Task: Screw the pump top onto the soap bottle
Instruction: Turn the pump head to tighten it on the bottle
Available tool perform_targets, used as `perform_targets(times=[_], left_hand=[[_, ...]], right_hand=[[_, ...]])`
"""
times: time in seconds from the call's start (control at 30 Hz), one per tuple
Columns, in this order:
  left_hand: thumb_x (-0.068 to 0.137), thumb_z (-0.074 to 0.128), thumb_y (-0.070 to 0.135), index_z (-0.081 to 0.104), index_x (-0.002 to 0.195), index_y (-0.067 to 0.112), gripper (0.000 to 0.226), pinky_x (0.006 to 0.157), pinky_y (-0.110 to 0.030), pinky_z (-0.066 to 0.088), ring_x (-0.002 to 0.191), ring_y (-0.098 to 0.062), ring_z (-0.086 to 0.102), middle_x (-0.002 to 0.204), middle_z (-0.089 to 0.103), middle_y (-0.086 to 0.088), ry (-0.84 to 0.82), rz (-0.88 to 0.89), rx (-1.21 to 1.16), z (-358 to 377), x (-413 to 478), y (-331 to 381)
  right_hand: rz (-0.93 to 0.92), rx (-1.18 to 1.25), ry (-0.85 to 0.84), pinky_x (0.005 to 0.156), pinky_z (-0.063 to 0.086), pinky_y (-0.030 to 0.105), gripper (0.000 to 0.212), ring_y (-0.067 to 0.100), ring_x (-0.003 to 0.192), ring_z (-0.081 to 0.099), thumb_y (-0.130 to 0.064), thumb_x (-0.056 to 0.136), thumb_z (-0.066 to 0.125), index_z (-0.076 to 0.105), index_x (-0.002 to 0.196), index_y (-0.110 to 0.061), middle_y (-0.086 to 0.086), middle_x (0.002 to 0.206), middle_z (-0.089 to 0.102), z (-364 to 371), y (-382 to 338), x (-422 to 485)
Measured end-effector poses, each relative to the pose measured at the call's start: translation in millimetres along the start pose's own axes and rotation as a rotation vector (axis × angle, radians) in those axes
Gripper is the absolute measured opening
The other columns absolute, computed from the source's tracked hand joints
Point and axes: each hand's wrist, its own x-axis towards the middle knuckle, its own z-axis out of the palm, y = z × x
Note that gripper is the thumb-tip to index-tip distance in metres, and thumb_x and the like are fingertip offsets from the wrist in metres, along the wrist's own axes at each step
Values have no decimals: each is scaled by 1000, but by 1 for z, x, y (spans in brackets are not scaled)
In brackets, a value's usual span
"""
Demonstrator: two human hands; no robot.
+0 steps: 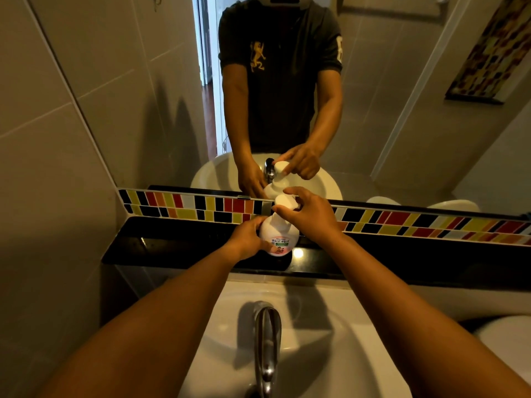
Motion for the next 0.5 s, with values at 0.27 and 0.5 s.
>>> perform_targets(times=[0.27,0.5], left_hand=[[69,83,8,54,128,19,67,98,-45,51,117,-27,59,129,62,-7,-10,0,1,-1,2,-1],[68,84,9,54,128,19,68,94,-41,52,116,-26,60,127,63,-5,-38,-9,17,-4,3,0]], right_hand=[[41,-97,17,87,57,41,62,25,105,66,-57,80,69,58,129,-21,8,119,71,4,-2,3],[16,162,-258,88,54,36,59,23,109,58,-35,88,69,47,141,-25,5,120,58,-21,3,5]])
